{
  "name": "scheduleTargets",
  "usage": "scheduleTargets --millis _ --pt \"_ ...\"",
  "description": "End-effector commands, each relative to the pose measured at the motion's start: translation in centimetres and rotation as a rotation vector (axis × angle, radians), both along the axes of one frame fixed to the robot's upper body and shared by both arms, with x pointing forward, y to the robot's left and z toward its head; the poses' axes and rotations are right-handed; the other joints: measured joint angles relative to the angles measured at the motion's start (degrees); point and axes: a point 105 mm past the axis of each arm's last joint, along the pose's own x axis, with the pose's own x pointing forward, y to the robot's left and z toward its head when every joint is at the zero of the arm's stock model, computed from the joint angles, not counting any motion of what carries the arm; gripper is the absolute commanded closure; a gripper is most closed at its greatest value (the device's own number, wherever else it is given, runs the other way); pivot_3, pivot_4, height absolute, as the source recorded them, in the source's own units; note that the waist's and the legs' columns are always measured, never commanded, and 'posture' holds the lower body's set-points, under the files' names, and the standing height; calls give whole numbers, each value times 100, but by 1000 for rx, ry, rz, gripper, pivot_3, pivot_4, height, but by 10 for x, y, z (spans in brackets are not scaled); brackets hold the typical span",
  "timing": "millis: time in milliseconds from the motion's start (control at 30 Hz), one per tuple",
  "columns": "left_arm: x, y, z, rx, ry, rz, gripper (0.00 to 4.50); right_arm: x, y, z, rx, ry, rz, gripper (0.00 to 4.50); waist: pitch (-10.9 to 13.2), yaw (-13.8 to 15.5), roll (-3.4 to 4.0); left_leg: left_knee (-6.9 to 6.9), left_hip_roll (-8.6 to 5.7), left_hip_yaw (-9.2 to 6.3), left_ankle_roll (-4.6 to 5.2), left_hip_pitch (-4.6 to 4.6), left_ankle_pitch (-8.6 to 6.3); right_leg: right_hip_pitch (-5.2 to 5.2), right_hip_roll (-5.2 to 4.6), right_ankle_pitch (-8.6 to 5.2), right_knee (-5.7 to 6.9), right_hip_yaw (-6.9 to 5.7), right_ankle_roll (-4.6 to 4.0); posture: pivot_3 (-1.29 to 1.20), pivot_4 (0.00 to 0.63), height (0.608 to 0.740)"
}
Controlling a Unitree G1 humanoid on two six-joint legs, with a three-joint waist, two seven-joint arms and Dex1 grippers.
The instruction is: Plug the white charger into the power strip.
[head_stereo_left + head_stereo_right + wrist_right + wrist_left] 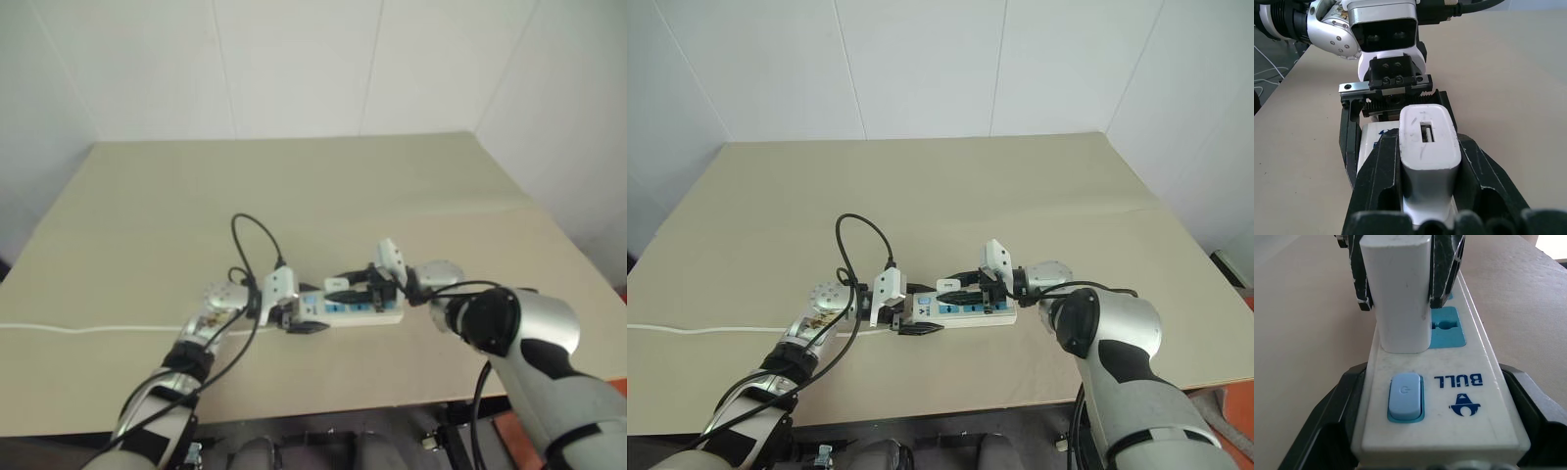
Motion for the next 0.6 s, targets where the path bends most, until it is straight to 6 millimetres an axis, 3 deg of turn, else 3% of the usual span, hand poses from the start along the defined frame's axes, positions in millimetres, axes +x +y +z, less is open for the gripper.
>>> scheduleTargets --millis 33,267,333,400,467,600 --pt "-4 0 0 32 -23 -43 1153 -26 -14 -41 -147 222 59 2347 0 9 0 0 0 -1 0 -1 0 0 0 0 1 -1 0 0 150 740" --pt "-4 1 0 35 -24 -45 1153 -25 -12 -32 -147 232 87 26 -1 13 -1 -3 1 -3 0 -4 -1 -4 1 -1 1 -2 -2 0 150 740" --pt "-3 0 1 30 -25 -44 1153 -27 -14 -33 -154 231 94 26 -1 13 -1 -3 1 -4 -1 -4 -1 -4 1 -2 1 -2 -2 0 150 740" --pt "-2 1 9 6 6 -45 431 -28 -14 -34 -160 224 95 0 -1 12 -1 -3 1 -4 -1 -3 -1 -4 1 -2 1 -2 -2 0 150 740" --pt "-2 5 21 -23 17 -57 13 -26 -15 -35 -155 206 80 0 -1 11 -1 -3 0 -3 -1 -3 -1 -4 1 -2 1 -2 -2 0 150 740" --pt "-7 18 48 -56 -20 -79 13 -22 -17 -32 -139 168 43 0 0 12 -2 -2 0 -5 -1 -3 -1 -3 1 -2 0 -2 -1 0 150 740"
